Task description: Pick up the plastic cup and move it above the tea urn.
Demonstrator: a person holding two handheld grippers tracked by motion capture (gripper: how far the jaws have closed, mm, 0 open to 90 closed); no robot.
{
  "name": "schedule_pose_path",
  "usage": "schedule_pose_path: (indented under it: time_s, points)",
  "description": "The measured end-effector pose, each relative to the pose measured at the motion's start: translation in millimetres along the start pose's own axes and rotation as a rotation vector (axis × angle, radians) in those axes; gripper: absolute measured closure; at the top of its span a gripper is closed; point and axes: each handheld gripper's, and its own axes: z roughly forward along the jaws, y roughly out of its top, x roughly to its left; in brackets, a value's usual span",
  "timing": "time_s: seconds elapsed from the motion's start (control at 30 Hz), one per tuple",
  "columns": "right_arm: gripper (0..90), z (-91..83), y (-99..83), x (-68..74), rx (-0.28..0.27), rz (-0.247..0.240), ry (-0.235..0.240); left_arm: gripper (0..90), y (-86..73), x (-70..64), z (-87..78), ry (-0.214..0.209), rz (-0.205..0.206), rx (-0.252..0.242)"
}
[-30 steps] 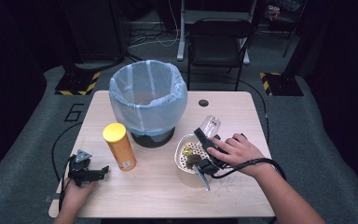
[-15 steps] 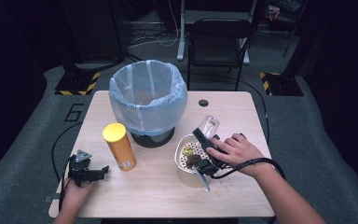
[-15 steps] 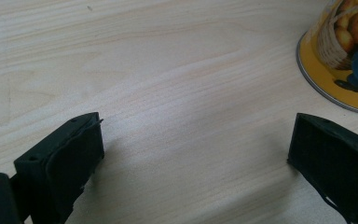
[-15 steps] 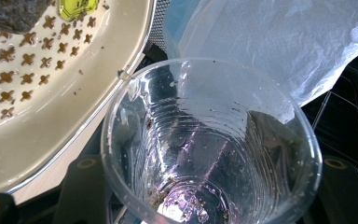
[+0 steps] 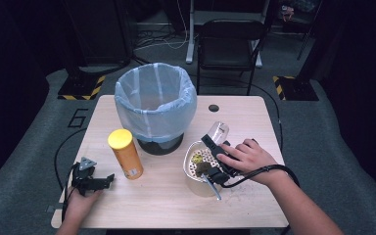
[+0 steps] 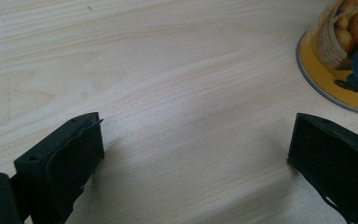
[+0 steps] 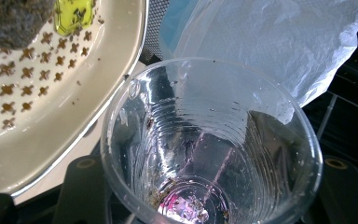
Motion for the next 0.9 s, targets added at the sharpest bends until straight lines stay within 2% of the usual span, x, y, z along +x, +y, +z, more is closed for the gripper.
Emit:
schedule_pose_path:
  time_s: [0.17, 0.2, 0.23, 0.3, 0.4, 0.5, 0.67, 0.7, 0.73, 0.8, 0.83, 0.87, 0.9]
  points:
    - [38.9, 0.5, -3.6, -8.2, -0.025, 0.025, 0.021, 3.0, 0.0, 0.0, 0.0, 0.000, 0.000, 0.000]
    - [38.8, 0.1, -3.5, -6.0, -0.032, 0.156, -0.011, 3.0, 0.0, 0.0, 0.0, 0.000, 0.000, 0.000]
    - [38.8, -0.7, -4.9, -5.5, -0.039, 0.239, 0.006, 3.0, 0.0, 0.0, 0.0, 0.000, 0.000, 0.000]
    - [38.8, -0.5, -8.8, -8.6, -0.051, 0.345, -0.006, 3.0, 0.0, 0.1, 0.1, 0.001, 0.001, -0.002]
    - [38.8, 0.3, -10.3, -10.2, -0.061, 0.381, -0.005, 3.0, 0.0, 0.0, 0.0, 0.000, 0.000, 0.000]
    - [38.7, 1.3, -13.5, -10.5, -0.076, 0.492, -0.007, 3.0, 0.0, 0.0, 0.0, 0.000, 0.000, 0.000]
    - [38.6, 2.0, -26.4, -12.1, -0.118, 0.793, -0.007, 3.0, 0.0, 0.0, 0.0, 0.000, 0.000, 0.000]
    - [38.3, 1.9, -35.3, -13.0, -0.147, 0.954, -0.021, 3.0, 0.0, 0.0, 0.0, 0.000, 0.000, 0.000]
    - [38.3, 1.9, -35.3, -13.0, -0.147, 0.954, -0.021, 3.0, 0.0, 0.0, 0.0, 0.000, 0.000, 0.000]
    - [38.4, 2.6, -43.0, -12.9, -0.187, 1.106, -0.017, 3.0, 0.0, 0.0, 0.0, 0.000, 0.000, 0.000]
    - [38.4, 2.2, -49.8, -11.6, -0.224, 1.245, -0.010, 3.0, 0.0, 0.0, 0.0, 0.000, 0.000, 0.000]
    - [38.4, 2.2, -49.8, -11.6, -0.224, 1.245, -0.010, 3.0, 0.0, 0.0, 0.0, 0.000, 0.000, 0.000]
    - [38.3, 1.0, -55.8, -10.0, -0.268, 1.391, 0.005, 3.0, 0.0, 0.0, 0.0, 0.000, 0.000, 0.000]
